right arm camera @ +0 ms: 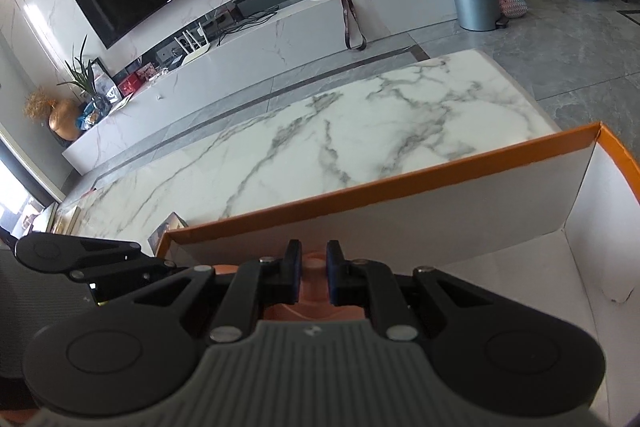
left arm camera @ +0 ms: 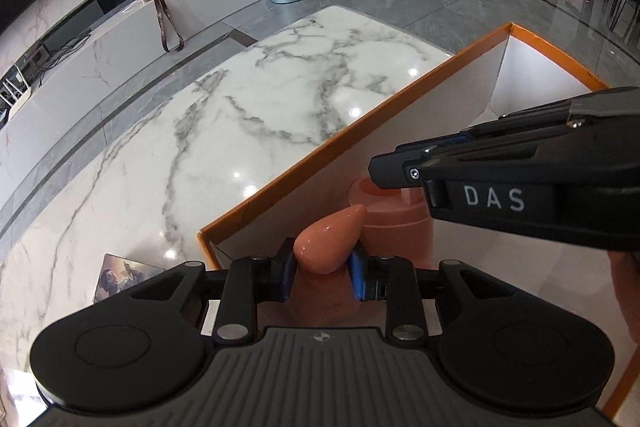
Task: Organize rigid objects
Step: 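Carry the pink bottle and pink cup over the orange box with both grippers, then lower both pink items into the orange box and open both grippers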
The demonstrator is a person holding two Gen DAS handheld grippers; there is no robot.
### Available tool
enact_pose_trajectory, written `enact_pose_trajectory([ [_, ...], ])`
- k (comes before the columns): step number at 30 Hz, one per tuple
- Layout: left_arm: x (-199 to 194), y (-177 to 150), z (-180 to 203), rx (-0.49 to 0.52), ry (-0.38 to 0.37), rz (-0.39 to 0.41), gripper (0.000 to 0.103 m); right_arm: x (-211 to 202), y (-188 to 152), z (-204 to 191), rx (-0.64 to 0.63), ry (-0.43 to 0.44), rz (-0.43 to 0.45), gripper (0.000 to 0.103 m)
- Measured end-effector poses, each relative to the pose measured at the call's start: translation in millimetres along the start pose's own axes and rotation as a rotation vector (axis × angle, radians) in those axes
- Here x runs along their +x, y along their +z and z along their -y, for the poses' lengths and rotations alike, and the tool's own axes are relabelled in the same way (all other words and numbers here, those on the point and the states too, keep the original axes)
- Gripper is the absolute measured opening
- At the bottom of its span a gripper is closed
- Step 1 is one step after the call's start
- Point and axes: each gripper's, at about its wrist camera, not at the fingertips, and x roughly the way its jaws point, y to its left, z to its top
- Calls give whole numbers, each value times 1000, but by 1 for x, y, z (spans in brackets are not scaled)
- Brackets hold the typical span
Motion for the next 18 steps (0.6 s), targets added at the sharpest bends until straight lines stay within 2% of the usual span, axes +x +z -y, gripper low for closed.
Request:
enact_pose_trajectory([
  [1,-3,-1,0,-3,-9,3,38,-1,-1,-1,-5,-2,-1,12],
  [3,-12,-3,-2,-13,-11,22,55,-2,-2,-3,-13,-7,-4,12],
  [12,-56,-18,-21,-131,-38,110,54,-5,-8,-13,-36,10,-27,14],
  [18,-81,-39,-38,-347,-33,150,54,-13,-12,-16,-50,10,-39,27],
])
